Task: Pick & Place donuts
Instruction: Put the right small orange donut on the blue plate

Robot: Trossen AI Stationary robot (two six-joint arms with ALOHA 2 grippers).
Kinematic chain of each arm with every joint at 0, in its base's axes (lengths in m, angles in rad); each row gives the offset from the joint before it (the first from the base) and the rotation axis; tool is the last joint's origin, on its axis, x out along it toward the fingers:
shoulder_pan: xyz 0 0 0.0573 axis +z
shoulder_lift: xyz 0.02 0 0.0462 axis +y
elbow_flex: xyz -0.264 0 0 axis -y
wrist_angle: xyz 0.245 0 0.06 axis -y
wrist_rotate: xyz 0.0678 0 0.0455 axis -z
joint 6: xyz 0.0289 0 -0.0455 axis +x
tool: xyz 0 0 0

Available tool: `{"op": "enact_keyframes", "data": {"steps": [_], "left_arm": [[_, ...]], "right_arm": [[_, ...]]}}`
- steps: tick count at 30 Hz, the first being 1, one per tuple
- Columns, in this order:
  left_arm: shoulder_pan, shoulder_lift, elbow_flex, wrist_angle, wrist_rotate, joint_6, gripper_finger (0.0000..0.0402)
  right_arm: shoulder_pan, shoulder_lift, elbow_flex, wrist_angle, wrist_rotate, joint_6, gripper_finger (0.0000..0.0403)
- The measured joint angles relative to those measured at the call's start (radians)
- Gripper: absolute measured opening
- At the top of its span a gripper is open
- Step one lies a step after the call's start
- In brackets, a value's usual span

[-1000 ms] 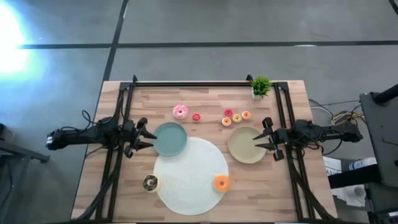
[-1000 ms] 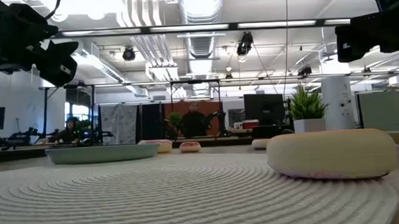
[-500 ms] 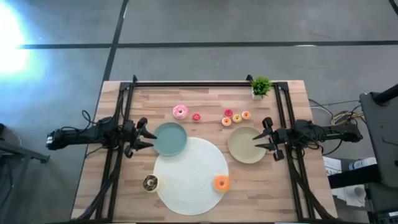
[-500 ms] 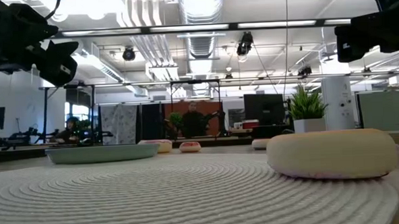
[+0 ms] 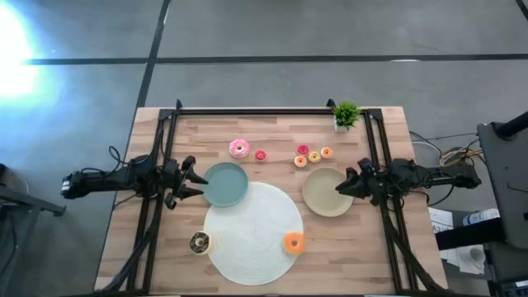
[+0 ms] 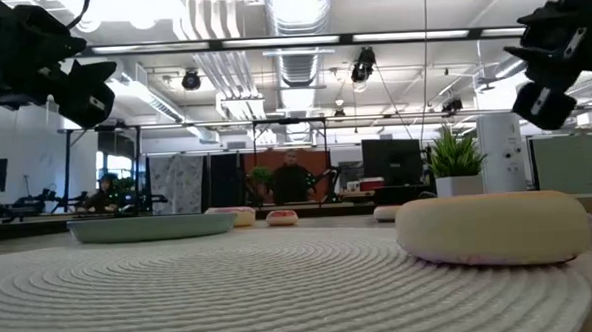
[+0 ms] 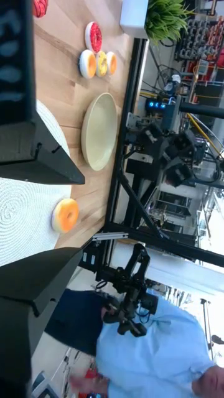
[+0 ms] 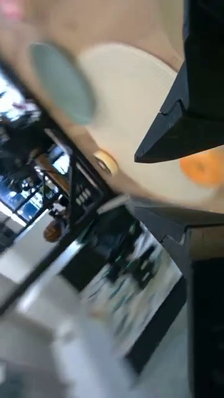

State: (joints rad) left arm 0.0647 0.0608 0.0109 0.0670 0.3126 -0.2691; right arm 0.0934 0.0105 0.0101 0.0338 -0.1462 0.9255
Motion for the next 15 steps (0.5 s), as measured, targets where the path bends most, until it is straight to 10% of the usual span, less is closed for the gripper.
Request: {"op": "enact_keyframes", "data": {"steps": [15], "left_arm": [[0.0,0.0,0.0,0.0,0.0,0.0,0.0149]], "right_arm": [[0.0,0.011,0.0,0.028,0.509,0.432,0.0111]]}}
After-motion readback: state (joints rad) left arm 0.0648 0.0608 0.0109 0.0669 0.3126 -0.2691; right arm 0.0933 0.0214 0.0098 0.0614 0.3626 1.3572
